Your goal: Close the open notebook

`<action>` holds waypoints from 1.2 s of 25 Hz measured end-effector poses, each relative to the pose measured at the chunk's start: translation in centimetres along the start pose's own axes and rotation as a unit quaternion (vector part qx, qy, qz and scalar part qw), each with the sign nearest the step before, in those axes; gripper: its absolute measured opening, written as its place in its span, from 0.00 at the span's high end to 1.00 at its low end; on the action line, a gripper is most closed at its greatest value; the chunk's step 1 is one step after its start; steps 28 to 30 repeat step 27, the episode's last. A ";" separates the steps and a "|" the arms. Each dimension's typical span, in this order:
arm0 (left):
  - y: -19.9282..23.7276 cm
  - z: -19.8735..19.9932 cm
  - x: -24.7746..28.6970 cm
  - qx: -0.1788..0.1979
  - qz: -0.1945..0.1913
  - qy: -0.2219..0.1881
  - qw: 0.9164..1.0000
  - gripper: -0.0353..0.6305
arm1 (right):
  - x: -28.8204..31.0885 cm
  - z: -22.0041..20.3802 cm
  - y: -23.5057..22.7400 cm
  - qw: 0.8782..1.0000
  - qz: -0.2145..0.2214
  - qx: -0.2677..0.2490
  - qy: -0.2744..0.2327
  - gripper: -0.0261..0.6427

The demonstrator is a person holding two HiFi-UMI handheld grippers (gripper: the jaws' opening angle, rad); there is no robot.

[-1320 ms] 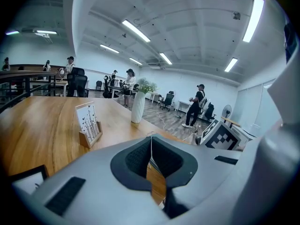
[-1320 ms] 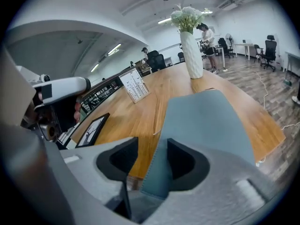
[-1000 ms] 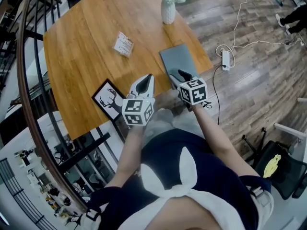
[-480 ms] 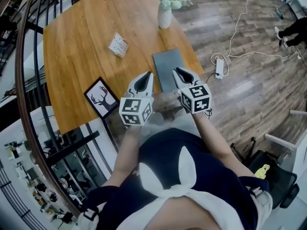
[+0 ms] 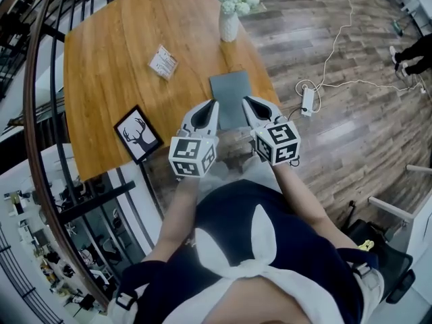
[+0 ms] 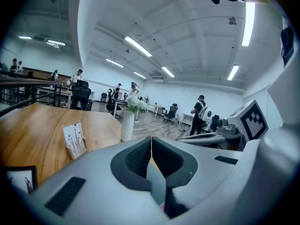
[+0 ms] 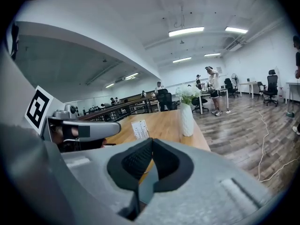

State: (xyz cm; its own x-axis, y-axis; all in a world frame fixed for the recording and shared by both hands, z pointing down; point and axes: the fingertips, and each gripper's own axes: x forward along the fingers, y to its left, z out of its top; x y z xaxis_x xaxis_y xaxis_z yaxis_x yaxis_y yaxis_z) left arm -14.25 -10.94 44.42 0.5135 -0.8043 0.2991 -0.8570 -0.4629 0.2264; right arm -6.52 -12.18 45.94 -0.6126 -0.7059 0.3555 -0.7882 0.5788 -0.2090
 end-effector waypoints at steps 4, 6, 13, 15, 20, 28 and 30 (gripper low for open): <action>-1.2 0.0 0.2 -0.003 -0.003 0.001 1.000 0.91 | -0.9 0.1 0.2 1.000 0.006 -0.010 0.000 0.96; -1.5 0.0 0.3 -0.006 -0.003 -0.001 1.000 0.91 | -1.2 0.1 0.2 1.000 0.008 -0.014 -0.001 0.96; -2.4 -0.2 0.2 -0.010 -0.001 0.000 1.000 0.91 | -2.0 0.1 0.0 1.000 0.009 -0.019 0.002 0.96; -2.4 -0.5 0.0 -0.011 0.002 0.001 1.000 0.91 | -2.1 -0.1 0.0 1.000 0.010 -0.021 0.004 0.96; -2.1 -0.7 -0.2 -0.017 0.011 -0.001 1.000 0.91 | -2.1 -0.6 -0.1 1.000 0.012 -0.022 0.010 0.97; -2.6 -1.1 -0.6 -0.019 0.013 0.000 1.000 0.91 | -2.3 -0.8 0.3 0.999 0.017 -0.027 0.013 0.96; -2.6 -1.1 -0.6 -0.019 0.013 0.000 1.000 0.91 | -2.3 -0.8 0.3 0.999 0.017 -0.027 0.013 0.96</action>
